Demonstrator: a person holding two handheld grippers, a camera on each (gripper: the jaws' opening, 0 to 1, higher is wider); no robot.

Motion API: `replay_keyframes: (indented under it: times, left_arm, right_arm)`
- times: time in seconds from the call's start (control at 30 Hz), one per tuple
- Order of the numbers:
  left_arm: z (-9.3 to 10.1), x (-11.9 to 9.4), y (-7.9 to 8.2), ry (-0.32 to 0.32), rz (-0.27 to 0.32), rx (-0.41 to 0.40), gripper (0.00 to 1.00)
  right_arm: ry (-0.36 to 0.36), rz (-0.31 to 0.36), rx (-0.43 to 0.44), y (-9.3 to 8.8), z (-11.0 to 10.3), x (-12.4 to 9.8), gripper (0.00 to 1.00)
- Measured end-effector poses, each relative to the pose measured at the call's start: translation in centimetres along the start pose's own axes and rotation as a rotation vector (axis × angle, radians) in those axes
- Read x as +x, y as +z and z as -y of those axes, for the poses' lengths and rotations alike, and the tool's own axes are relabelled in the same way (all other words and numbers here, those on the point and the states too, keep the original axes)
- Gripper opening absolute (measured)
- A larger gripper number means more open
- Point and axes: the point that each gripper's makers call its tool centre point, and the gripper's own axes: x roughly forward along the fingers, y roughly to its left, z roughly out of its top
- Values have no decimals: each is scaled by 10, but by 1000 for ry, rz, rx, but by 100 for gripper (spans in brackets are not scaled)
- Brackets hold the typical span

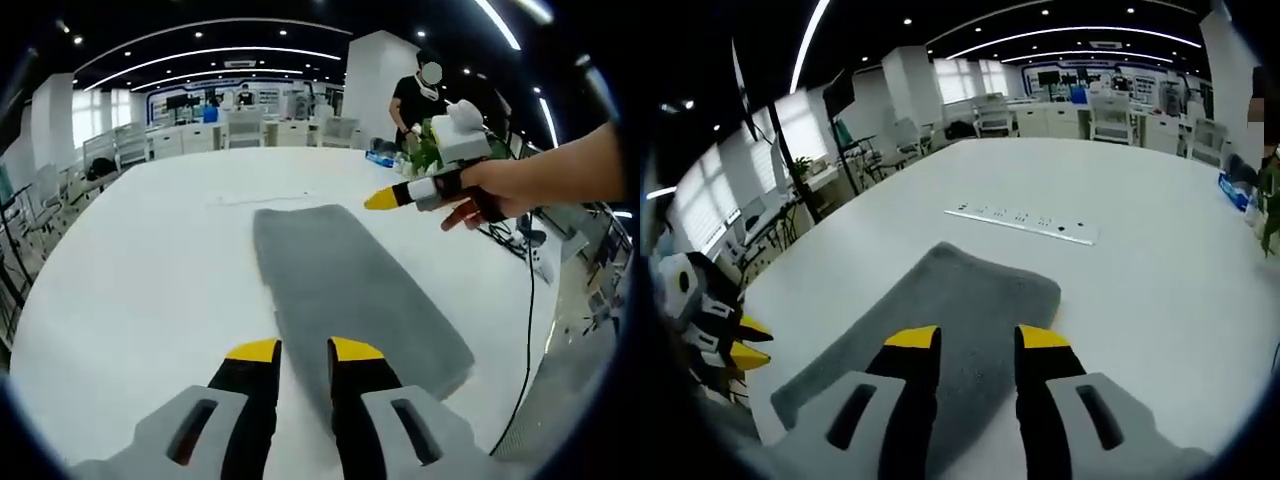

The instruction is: Fold the towel on the table until its edges align and the towel forms a compact rectangular stack.

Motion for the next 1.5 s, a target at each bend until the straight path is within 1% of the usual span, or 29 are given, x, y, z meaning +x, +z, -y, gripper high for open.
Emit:
replay_keyframes:
  times: [0.1, 0.17, 0.2, 0.23, 0.27, 0.33, 0.4, 0.47, 0.53, 0.6, 0.7, 0.77, 0.8, 0.87, 0.97, 1.0, 1.13, 1.17, 1.2, 1.23, 1.3, 1.37, 1.5]
  left_arm:
    - [-5, 11, 2, -12, -10, 21, 19]
    - [-7, 14, 3, -19, -13, 26, 19]
    - [-8, 15, 4, -24, -14, 23, 19]
    - [-8, 17, 4, -34, -15, 14, 19]
    - [-8, 18, 5, -41, -13, -5, 19]
    - [-11, 23, 8, -48, -5, -5, 19]
    - [-12, 27, 6, -59, -18, -13, 19]
    - [-12, 31, 3, -65, -31, 3, 19]
    - [-14, 35, -1, -65, -49, 13, 19]
    - [-14, 38, -4, -69, -58, 16, 19]
    - [-13, 43, -9, -82, -83, 25, 19]
    - [-12, 45, -11, -86, -87, 21, 19]
    - [-12, 46, -13, -91, -97, 23, 19]
    - [-12, 49, -18, -93, -116, 34, 19]
    - [-13, 54, -26, -99, -145, 27, 19]
    - [-13, 56, -29, -105, -155, 32, 19]
    - [-12, 60, -35, -120, -175, 6, 18]
    - [-11, 60, -37, -127, -187, 11, 18]
    - [-10, 60, -43, -134, -208, 30, 16]
    - [-10, 59, -44, -137, -214, 33, 14]
    - [-5, 59, -47, -167, -216, 32, 8]
    - [-3, 57, -49, -161, -210, 39, 8]
    - [0, 59, -49, -156, -205, -1, 6]
  right_arm:
    - [5, 0, 9, -7, -4, -2, 30]
    - [11, 1, 8, -12, -8, -4, 31]
    - [16, -3, 4, -19, -15, -8, 31]
    - [19, -8, 3, -22, -16, -10, 31]
    - [22, -8, 3, -21, -14, -11, 31]
    - [21, -7, 16, -22, -11, -10, 31]
    - [21, -9, 20, -25, -10, -13, 31]
    - [19, -15, 18, -32, -8, -15, 30]
    - [24, -27, 18, -40, -12, -18, 30]
    - [29, -39, 20, -44, -12, -20, 29]
    - [38, -58, 22, -56, -18, -21, 27]
    - [32, -73, 8, -66, -24, -28, 27]
    - [31, -75, 6, -68, -22, -25, 27]
    - [28, -89, 12, -76, -22, -24, 27]
    - [29, -123, 8, -90, -22, -21, 26]
    - [27, -139, -5, -96, -21, -19, 25]
    - [41, -170, -19, -109, -25, -17, 23]
    - [43, -179, -40, -113, -26, -17, 23]
    - [40, -183, -46, -115, -29, -18, 22]
    - [41, -185, -47, -117, -31, -18, 21]
    - [39, -189, -53, -120, -33, -19, 19]
    - [32, -196, -52, -121, -36, -21, 18]
    - [29, -202, -65, -123, -37, -22, 16]
